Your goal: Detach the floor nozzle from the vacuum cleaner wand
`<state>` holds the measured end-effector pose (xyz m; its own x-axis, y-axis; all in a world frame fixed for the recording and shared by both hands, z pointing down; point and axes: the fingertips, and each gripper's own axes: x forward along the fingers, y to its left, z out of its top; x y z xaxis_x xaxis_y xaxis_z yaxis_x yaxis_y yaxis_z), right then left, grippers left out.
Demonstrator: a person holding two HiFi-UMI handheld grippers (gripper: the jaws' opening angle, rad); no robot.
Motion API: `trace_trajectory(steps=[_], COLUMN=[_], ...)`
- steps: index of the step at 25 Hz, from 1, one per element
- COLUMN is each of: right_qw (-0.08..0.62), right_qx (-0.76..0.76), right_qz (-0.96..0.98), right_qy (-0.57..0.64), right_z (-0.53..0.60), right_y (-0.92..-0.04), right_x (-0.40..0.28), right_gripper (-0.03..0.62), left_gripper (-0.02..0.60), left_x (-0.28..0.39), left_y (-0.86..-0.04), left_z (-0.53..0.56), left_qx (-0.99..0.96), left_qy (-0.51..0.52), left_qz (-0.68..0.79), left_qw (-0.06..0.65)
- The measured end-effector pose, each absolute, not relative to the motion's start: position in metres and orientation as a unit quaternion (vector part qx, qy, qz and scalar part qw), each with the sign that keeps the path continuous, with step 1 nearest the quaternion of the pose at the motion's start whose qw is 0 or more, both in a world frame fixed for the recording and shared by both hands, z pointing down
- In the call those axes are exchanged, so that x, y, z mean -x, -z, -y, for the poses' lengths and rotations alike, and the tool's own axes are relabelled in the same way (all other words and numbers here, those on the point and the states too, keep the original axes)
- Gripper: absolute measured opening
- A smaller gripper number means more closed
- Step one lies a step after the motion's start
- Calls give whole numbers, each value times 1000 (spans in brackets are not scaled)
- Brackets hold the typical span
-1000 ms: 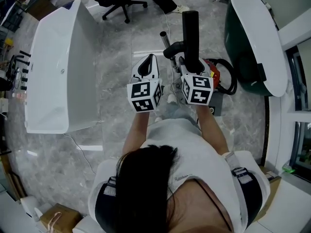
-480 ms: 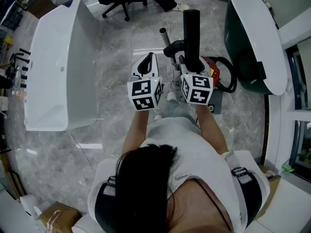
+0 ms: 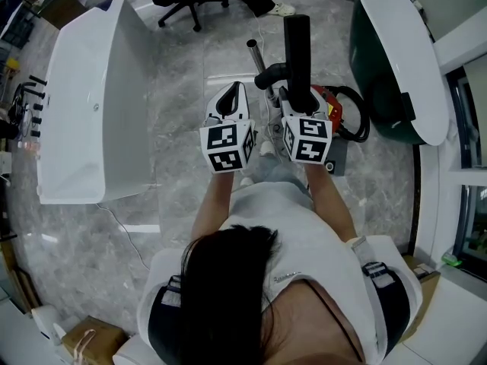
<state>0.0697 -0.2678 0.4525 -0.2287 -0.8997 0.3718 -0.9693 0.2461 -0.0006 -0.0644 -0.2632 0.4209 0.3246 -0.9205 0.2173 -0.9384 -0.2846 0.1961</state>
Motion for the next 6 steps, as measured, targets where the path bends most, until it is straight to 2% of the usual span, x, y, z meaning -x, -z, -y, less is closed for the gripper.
trace_trajectory(steps=[6], right_qw=[152], right_qx=[-605], right_qz=[772], right_qy=[-118], right_z=[263], right_y=[-452], right_x=[-75], right_gripper=[224], left_gripper=[5], left_x=[61], left_y=[-421], left_z=[258], left_qx=[-801], left_qy=[-31], left_qz=[580], left_qw=[146])
